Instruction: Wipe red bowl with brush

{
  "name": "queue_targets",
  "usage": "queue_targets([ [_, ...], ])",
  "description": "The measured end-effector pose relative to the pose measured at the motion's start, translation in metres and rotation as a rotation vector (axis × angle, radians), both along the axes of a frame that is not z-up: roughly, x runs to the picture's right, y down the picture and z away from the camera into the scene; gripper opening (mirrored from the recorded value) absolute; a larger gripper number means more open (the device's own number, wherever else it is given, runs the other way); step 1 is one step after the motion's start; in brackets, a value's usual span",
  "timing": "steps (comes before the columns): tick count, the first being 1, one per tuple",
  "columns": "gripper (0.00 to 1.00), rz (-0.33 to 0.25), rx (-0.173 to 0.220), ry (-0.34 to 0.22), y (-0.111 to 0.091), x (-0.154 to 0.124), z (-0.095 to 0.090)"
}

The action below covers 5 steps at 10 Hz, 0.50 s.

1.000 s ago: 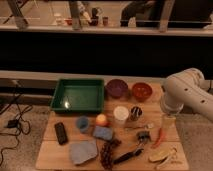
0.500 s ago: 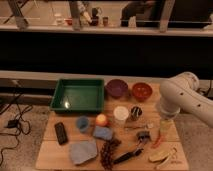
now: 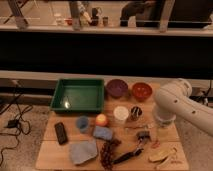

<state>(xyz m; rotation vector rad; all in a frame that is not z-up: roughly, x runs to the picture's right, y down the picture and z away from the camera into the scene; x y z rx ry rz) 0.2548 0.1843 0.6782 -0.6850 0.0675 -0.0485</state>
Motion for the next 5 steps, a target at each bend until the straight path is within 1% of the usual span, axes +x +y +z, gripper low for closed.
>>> queue_targets([
  [1, 0.80, -0.012, -0.002, -0.018, 0.008, -0.002, 0.002],
  [2, 0.80, -0.026, 0.004, -0.051, 0.017, -0.006, 0.004],
  [4, 0.80, -0.048, 0.033, -0.104, 0.028, -0.008, 0.005],
  [5, 0.80, -0.055, 0.042, -0.120, 0.030, -0.010, 0.005],
])
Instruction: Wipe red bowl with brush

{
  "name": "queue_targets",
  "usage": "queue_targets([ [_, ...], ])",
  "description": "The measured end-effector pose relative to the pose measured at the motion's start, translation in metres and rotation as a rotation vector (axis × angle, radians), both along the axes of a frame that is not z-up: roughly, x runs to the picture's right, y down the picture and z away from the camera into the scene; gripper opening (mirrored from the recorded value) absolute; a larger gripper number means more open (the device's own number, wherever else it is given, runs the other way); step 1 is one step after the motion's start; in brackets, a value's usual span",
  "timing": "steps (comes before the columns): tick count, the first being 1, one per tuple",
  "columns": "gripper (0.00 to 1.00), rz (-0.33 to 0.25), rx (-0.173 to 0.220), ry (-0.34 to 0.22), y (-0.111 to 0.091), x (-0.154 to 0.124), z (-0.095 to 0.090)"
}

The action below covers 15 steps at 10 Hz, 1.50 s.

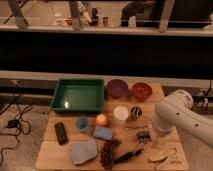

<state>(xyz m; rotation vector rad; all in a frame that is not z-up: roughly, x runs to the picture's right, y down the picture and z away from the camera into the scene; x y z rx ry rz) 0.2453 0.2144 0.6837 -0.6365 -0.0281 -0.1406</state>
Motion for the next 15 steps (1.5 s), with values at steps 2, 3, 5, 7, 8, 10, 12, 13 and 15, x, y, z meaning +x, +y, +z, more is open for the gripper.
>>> queue_targets([
  [2, 0.80, -0.015, 0.021, -0.029, 0.009, -0.003, -0.004],
  [3, 0.80, -0.020, 0.024, -0.036, 0.014, -0.005, -0.006],
  [5, 0.80, -0.043, 0.021, -0.042, 0.034, -0.006, -0.012],
  [7, 0.80, -0.074, -0.011, -0.049, 0.057, -0.010, -0.012],
  [8, 0.80, -0.092, -0.040, -0.052, 0.069, -0.012, -0.009],
  [10, 0.80, -0.141, -0.096, -0.073, 0.087, -0.023, 0.002],
  [12, 0.80, -0.181, -0.135, -0.117, 0.099, -0.046, 0.005],
  [13, 0.80, -0.192, -0.147, -0.142, 0.103, -0.055, 0.003],
  [15, 0.80, -0.209, -0.179, -0.202, 0.111, -0.072, -0.002],
])
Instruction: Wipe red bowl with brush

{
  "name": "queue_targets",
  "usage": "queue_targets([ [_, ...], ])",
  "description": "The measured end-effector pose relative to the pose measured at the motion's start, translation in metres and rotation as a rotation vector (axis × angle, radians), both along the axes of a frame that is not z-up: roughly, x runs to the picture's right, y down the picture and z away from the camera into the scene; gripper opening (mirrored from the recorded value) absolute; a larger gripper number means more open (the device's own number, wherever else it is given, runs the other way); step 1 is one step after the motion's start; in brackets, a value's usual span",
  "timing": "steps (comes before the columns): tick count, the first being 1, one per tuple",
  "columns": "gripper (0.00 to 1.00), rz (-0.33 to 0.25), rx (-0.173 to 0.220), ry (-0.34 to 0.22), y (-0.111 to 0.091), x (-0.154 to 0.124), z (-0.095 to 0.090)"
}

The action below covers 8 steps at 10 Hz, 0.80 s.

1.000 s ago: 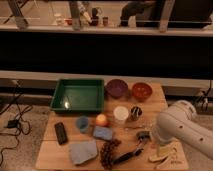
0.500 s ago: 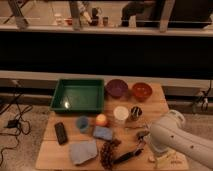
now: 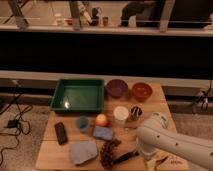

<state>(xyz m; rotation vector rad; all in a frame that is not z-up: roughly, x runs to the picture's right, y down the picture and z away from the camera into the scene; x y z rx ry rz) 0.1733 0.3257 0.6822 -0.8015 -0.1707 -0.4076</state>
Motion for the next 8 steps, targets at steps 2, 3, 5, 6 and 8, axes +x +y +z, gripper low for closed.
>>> queue_targets([
  [2, 0.80, -0.001, -0.047, -0.045, 0.009, -0.006, 0.000],
  [3, 0.80, -0.002, -0.075, -0.061, 0.015, -0.007, 0.003],
  [5, 0.80, -0.010, -0.126, -0.104, 0.024, -0.011, 0.017],
  [6, 0.80, -0.016, -0.150, -0.143, 0.027, -0.015, 0.024],
  [8, 0.80, -0.013, -0.170, -0.208, 0.026, -0.026, 0.034],
])
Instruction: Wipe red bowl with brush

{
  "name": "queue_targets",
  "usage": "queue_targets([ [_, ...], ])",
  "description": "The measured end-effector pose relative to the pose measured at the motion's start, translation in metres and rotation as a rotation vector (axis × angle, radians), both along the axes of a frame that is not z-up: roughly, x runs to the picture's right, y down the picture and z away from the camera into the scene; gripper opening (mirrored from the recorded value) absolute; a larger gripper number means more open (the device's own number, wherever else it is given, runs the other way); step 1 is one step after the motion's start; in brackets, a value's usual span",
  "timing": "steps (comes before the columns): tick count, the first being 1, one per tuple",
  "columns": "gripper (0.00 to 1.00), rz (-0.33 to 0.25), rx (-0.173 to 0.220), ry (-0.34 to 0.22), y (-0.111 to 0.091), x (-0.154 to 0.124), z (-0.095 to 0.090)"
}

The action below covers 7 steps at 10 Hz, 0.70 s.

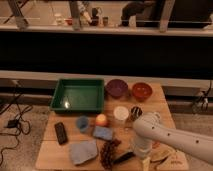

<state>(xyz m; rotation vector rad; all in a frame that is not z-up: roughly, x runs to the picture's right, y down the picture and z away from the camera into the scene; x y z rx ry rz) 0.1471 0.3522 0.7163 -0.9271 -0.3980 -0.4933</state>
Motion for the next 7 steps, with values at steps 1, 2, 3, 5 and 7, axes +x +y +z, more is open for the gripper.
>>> queue_targets([
  [1, 0.80, 0.005, -0.012, -0.036, -0.002, -0.008, 0.006],
  [2, 0.78, 0.012, -0.017, -0.050, -0.003, -0.010, 0.009],
  [3, 0.72, 0.017, -0.020, -0.058, -0.002, -0.011, 0.011],
  [5, 0.52, 0.021, -0.022, -0.063, 0.000, -0.013, 0.016],
  [7, 0.32, 0.019, -0.028, -0.070, 0.002, -0.015, 0.019],
])
